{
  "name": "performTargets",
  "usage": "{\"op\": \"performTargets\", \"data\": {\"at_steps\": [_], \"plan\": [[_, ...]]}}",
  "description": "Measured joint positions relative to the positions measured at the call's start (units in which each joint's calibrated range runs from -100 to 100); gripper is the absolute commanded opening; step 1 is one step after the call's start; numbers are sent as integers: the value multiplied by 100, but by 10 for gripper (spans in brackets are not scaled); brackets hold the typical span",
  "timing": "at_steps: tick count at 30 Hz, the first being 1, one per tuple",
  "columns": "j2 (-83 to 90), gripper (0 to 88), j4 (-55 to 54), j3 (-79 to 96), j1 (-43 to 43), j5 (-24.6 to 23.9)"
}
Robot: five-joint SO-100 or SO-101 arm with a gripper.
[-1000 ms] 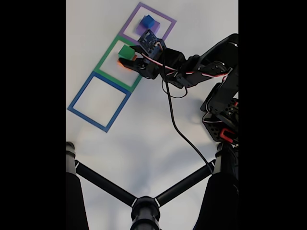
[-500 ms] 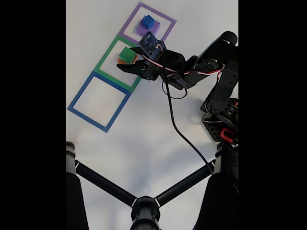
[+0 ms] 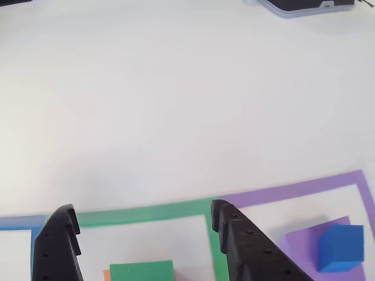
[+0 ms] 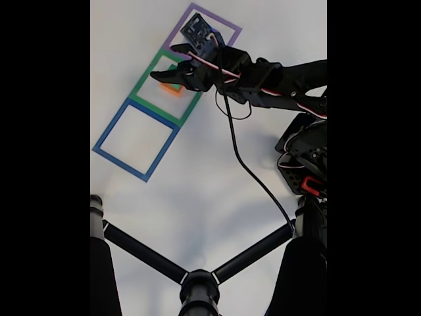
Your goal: Tower of hanoi
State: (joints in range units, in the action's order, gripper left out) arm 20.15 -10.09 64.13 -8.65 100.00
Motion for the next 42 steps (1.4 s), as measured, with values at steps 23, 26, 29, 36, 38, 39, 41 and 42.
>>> {"op": "performTargets", "data": {"at_steps": [23,26,29,36,38,39,41,42], "plan": [[655,5,9719,-7475,-1788,0],[596,27,10249,-8129,-1934,0],[596,49,10297,-8112,-2060,0],[940,134,8453,-5824,-2342,0],[1075,170,7487,-4860,-2381,0],[1100,189,7036,-4404,-2391,0],[1134,212,6118,-3578,-2400,0],[1134,225,5675,-3209,-2400,0]]}}
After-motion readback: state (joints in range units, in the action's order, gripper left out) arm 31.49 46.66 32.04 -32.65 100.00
